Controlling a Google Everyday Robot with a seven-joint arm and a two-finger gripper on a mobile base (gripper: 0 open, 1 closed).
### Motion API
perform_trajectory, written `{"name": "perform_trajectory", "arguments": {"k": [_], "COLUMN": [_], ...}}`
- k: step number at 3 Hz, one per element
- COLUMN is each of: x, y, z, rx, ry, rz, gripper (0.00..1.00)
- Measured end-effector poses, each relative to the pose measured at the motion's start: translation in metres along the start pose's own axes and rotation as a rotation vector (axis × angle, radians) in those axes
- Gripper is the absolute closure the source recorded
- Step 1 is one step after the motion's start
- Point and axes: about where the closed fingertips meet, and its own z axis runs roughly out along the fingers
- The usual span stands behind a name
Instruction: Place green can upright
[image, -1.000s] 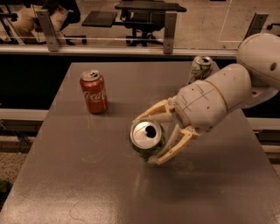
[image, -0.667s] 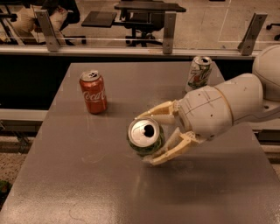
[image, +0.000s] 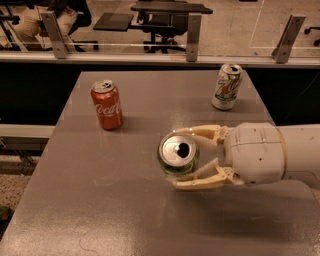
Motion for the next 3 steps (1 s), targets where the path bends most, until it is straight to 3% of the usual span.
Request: {"name": "perform_trajectory", "arguments": {"k": [1, 2, 3], "x": [0.013, 0.026, 0.035], "y": [-0.003, -0.005, -0.008], "z": [-0.010, -0.016, -0.018], "rx": [0.123, 0.191, 0.215], "ry": [-0.041, -0.064, -0.056], "rz": [0.055, 0.115, 0.177], "gripper": [1.00, 1.00, 1.00]}}
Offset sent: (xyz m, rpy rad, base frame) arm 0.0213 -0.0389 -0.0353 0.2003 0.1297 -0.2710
